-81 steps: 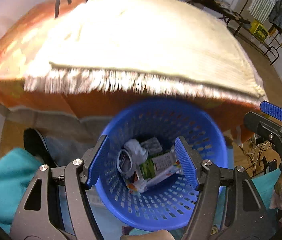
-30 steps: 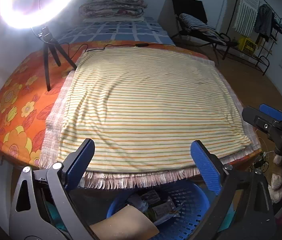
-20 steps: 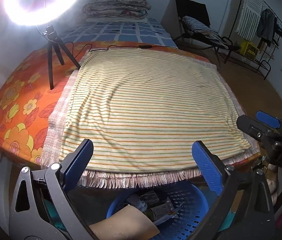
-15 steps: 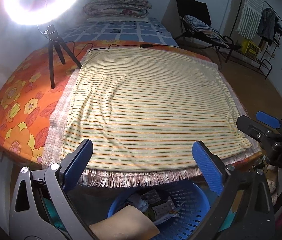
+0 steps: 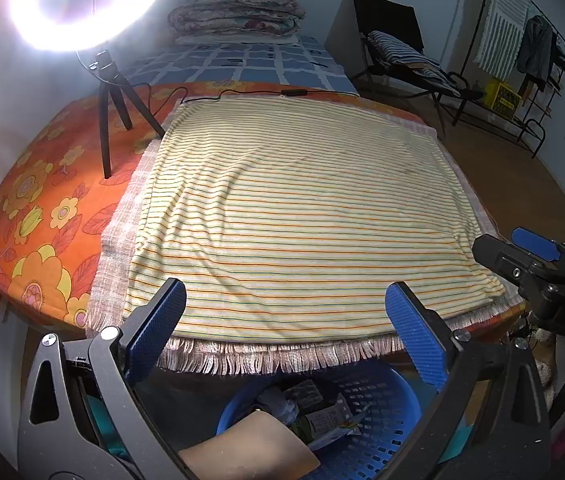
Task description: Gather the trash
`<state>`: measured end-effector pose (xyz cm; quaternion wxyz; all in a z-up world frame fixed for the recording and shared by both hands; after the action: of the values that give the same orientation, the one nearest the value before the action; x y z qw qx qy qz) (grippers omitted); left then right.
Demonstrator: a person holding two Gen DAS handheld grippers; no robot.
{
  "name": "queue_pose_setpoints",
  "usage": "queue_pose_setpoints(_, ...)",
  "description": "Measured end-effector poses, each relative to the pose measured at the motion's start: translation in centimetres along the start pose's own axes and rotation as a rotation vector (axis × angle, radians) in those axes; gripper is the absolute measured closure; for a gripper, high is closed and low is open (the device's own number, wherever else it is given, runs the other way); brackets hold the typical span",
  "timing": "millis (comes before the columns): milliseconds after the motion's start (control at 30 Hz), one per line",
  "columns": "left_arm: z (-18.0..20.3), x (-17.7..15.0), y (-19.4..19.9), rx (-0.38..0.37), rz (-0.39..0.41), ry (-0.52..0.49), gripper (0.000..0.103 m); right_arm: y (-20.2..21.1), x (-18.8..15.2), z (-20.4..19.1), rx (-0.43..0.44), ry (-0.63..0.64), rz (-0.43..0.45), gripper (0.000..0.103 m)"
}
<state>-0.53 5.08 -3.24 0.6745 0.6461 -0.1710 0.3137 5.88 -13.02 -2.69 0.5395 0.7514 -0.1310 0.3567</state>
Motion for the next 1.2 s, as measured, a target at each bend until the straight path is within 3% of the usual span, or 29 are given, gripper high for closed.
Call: queue_pose_setpoints(1200,-0.4,0.2,0.0,0.015,-0.005,-0.002,0.001,-0.74,-1.01,-0.04,0.016,-0.033,-0.043,0.0)
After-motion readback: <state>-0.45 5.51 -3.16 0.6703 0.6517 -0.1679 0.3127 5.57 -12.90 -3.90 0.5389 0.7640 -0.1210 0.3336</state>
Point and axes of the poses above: each gripper's, at about its wrist camera, not at the fingertips, and y roughly against the way its jaws point, z to its right, x to its top, the point moved 7 cm from there along -y, roughly the way its jaws point
